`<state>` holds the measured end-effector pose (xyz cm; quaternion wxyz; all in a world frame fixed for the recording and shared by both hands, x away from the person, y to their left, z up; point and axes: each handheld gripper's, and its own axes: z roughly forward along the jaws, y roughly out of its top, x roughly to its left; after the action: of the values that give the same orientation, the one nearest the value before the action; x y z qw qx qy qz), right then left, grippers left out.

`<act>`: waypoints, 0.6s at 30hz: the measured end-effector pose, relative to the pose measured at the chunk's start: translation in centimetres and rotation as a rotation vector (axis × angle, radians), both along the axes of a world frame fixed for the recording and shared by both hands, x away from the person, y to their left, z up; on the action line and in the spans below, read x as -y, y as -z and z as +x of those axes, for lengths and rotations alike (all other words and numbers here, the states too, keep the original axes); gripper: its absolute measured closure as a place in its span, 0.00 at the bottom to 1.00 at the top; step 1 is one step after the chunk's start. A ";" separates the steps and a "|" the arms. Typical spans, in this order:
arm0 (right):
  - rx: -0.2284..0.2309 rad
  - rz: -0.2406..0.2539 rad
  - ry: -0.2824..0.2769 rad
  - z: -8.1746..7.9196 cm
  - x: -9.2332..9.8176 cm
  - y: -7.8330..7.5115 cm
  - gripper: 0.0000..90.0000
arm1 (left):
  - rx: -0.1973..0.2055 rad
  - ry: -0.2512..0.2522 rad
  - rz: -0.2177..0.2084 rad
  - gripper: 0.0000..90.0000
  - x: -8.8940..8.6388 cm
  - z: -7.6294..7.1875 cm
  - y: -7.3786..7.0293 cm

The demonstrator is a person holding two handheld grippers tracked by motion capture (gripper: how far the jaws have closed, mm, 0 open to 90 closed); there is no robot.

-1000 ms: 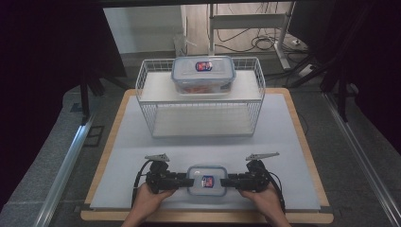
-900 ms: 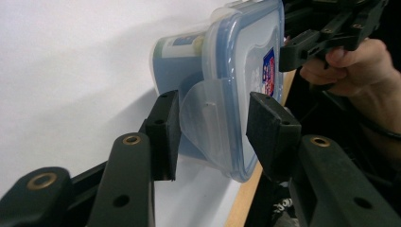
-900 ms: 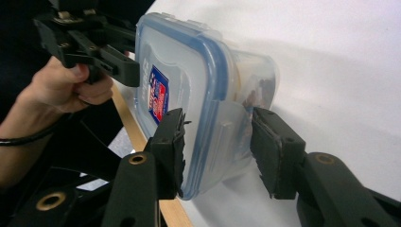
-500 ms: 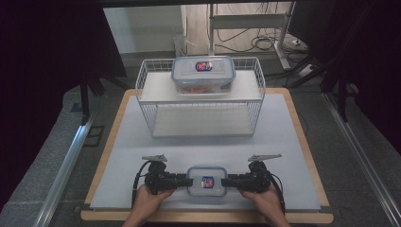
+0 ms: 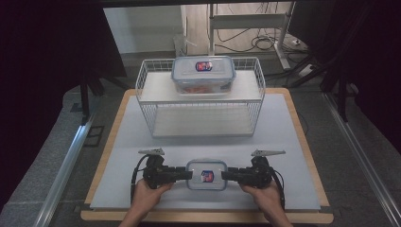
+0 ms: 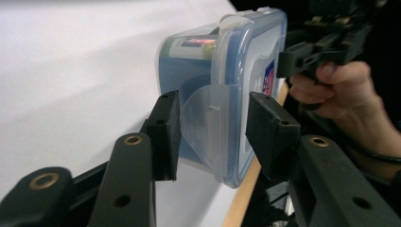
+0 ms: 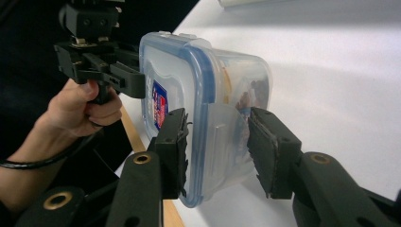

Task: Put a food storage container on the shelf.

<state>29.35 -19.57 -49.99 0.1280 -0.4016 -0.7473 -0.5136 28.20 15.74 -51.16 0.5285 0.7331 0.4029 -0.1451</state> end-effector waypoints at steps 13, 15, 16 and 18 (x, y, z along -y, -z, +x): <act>0.045 0.018 0.012 1.2 -0.2 -2.1 0.65 | 0.028 -0.022 -0.015 0.64 -0.3 1.5 -2.4; 0.061 0.018 0.017 1.5 -0.3 -2.8 0.65 | 0.035 -0.027 -0.021 0.64 -0.3 1.8 -3.1; 0.064 0.015 0.020 1.6 -0.3 -3.3 0.64 | 0.041 -0.030 -0.024 0.64 -0.3 1.9 -3.4; 0.079 0.009 0.024 2.0 -0.4 -4.3 0.64 | 0.048 -0.034 -0.029 0.64 -0.4 2.2 -4.2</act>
<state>31.33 -19.19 -45.74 0.0941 -0.3893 -0.7447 -0.5339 30.42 16.11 -46.98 0.5509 0.7217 0.4003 -0.1243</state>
